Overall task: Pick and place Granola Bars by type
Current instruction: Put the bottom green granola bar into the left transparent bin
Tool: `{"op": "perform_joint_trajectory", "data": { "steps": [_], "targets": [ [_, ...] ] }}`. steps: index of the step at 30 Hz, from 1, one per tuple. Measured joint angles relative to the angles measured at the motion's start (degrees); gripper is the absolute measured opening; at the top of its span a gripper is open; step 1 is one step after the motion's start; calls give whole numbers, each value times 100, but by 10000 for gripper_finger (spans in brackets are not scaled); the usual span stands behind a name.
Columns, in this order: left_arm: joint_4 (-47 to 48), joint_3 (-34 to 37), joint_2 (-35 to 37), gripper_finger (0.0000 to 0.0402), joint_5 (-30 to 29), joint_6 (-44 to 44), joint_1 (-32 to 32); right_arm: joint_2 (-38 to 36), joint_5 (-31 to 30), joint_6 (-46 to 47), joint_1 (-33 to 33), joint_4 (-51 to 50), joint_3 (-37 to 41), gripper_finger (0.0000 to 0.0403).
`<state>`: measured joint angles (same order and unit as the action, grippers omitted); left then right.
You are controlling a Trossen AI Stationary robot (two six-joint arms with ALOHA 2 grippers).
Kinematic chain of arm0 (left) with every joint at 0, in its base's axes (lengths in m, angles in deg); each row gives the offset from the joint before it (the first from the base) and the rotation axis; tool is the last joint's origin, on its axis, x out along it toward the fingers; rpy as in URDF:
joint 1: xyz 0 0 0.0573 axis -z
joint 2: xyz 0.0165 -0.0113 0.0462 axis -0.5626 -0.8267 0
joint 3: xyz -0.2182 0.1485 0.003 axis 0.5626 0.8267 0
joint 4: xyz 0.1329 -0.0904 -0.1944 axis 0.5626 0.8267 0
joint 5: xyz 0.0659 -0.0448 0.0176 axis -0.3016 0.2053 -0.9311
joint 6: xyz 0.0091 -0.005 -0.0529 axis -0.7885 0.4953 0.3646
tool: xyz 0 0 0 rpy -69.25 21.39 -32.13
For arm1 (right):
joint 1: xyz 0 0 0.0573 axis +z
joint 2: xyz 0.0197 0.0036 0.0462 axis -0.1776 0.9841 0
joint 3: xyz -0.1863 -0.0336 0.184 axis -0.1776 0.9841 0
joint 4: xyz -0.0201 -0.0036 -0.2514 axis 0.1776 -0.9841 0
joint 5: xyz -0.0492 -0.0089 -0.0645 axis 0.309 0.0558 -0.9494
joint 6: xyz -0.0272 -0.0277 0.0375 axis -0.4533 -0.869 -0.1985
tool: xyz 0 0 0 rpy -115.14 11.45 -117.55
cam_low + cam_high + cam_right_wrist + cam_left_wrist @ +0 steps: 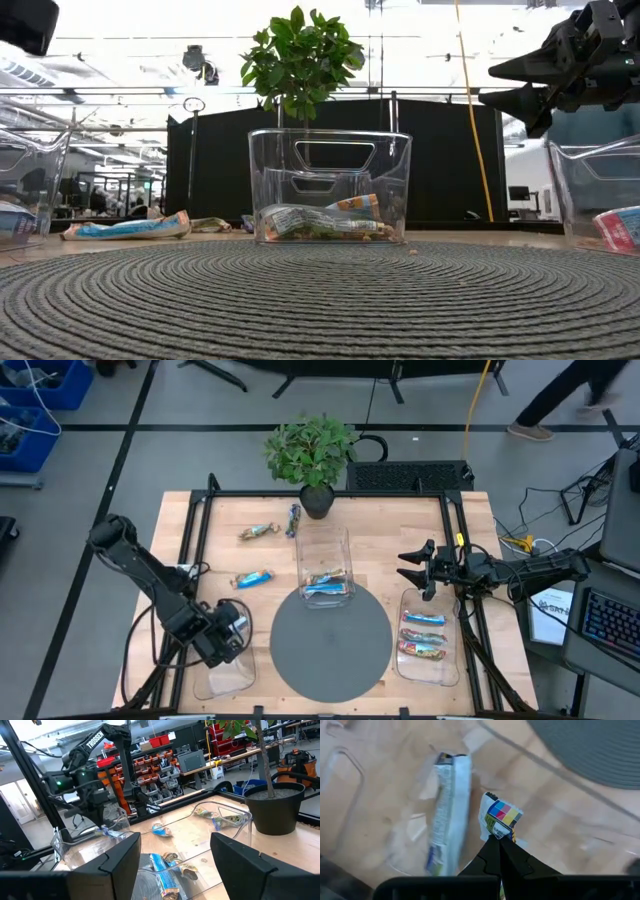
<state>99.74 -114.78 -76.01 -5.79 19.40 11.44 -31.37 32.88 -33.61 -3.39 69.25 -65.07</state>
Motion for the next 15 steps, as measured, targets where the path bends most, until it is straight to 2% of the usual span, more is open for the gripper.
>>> {"op": "perform_joint_trajectory", "data": {
  "steps": [11,15],
  "targets": [
    [-204,397,-188,0,299,-1413,-208,0,0,0,1,0,0,233],
    [-188,397,-186,18,292,-1836,-342,0,-2,0,1,0,0,233]
  ]
}}
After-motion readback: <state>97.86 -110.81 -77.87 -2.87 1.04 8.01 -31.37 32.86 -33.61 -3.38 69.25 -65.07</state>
